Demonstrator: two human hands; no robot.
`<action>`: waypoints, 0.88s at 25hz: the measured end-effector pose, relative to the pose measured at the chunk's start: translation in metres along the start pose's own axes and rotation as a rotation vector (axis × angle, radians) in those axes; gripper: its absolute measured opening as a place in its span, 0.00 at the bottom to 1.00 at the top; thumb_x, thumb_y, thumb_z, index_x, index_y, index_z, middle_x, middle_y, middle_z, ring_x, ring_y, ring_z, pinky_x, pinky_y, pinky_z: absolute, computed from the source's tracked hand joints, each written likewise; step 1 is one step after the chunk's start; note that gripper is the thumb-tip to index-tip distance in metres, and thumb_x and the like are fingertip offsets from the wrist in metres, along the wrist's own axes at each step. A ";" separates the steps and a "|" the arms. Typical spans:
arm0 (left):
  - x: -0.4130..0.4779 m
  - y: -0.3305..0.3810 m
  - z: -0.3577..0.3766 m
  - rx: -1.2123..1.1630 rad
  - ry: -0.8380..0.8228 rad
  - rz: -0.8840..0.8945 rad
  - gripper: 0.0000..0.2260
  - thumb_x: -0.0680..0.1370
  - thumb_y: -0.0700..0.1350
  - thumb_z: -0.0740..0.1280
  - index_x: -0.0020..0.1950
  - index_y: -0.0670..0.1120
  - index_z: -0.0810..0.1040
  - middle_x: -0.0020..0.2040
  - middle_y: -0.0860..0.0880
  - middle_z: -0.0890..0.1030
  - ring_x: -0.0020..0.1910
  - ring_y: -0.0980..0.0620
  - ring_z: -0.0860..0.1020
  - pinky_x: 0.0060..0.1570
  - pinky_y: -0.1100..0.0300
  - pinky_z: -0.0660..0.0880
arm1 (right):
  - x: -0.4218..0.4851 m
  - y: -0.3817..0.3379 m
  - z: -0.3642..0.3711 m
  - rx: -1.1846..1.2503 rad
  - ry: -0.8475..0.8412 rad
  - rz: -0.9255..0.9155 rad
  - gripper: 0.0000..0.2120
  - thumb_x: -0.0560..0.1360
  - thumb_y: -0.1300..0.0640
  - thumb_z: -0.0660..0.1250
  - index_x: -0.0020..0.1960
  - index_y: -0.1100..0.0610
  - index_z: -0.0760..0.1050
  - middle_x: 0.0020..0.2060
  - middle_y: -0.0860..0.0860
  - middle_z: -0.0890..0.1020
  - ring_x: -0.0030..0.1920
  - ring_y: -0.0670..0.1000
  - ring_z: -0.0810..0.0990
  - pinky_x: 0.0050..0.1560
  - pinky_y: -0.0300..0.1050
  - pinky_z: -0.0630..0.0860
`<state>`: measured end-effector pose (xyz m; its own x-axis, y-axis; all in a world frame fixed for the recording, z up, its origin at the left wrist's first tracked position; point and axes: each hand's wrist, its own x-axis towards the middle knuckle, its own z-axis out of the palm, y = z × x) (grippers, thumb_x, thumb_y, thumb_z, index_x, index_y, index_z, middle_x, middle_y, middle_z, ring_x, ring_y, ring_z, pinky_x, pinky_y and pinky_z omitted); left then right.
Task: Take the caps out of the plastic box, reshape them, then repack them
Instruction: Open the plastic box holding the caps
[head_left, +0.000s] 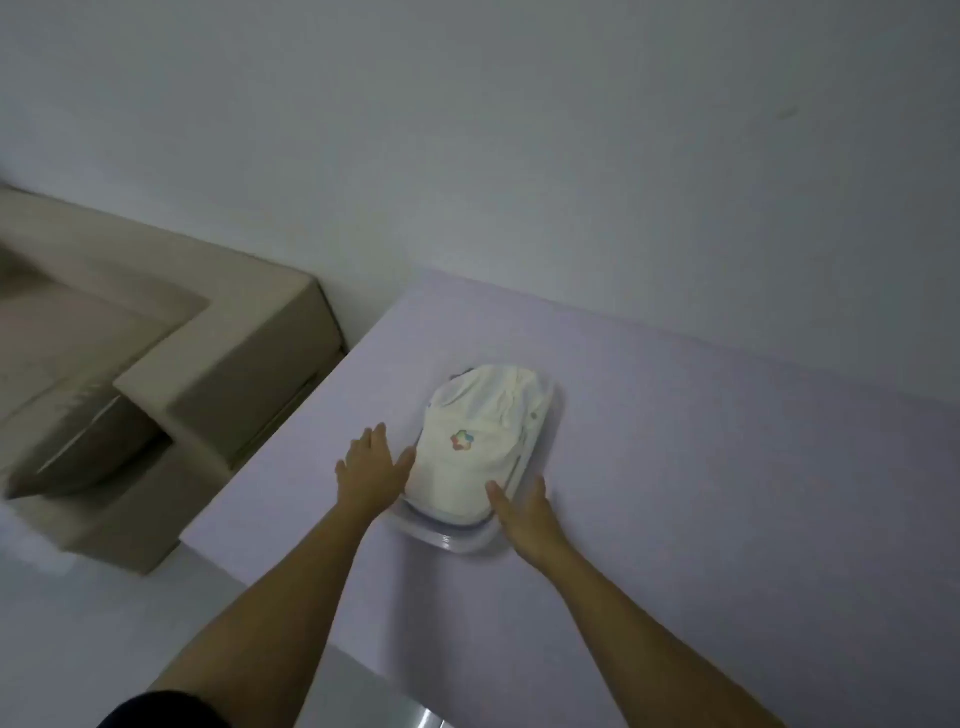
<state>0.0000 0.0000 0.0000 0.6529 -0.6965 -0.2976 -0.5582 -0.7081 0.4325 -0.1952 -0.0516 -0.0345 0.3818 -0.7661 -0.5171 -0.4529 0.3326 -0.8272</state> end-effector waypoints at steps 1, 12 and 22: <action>0.004 -0.006 0.001 -0.070 -0.016 -0.059 0.32 0.78 0.58 0.57 0.76 0.43 0.54 0.76 0.42 0.59 0.74 0.41 0.59 0.72 0.44 0.57 | 0.000 -0.001 0.007 0.073 -0.005 0.008 0.44 0.73 0.41 0.64 0.76 0.60 0.43 0.75 0.56 0.59 0.73 0.56 0.61 0.69 0.46 0.61; -0.030 0.027 0.030 -0.385 -0.095 -0.027 0.25 0.80 0.51 0.59 0.73 0.41 0.60 0.71 0.40 0.67 0.69 0.40 0.68 0.66 0.48 0.66 | -0.013 0.031 -0.037 0.201 0.045 -0.066 0.32 0.72 0.57 0.71 0.71 0.53 0.60 0.61 0.47 0.73 0.58 0.48 0.72 0.60 0.43 0.70; -0.143 0.125 0.136 -0.405 -0.379 0.182 0.27 0.78 0.52 0.62 0.73 0.41 0.61 0.70 0.42 0.70 0.67 0.42 0.70 0.68 0.48 0.68 | -0.119 0.120 -0.202 0.265 0.231 -0.006 0.25 0.71 0.61 0.73 0.65 0.53 0.69 0.58 0.51 0.79 0.56 0.49 0.79 0.62 0.51 0.75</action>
<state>-0.2331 -0.0045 -0.0190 0.2946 -0.8483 -0.4400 -0.3554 -0.5246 0.7736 -0.4581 -0.0314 -0.0278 0.1778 -0.8627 -0.4733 -0.2147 0.4354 -0.8743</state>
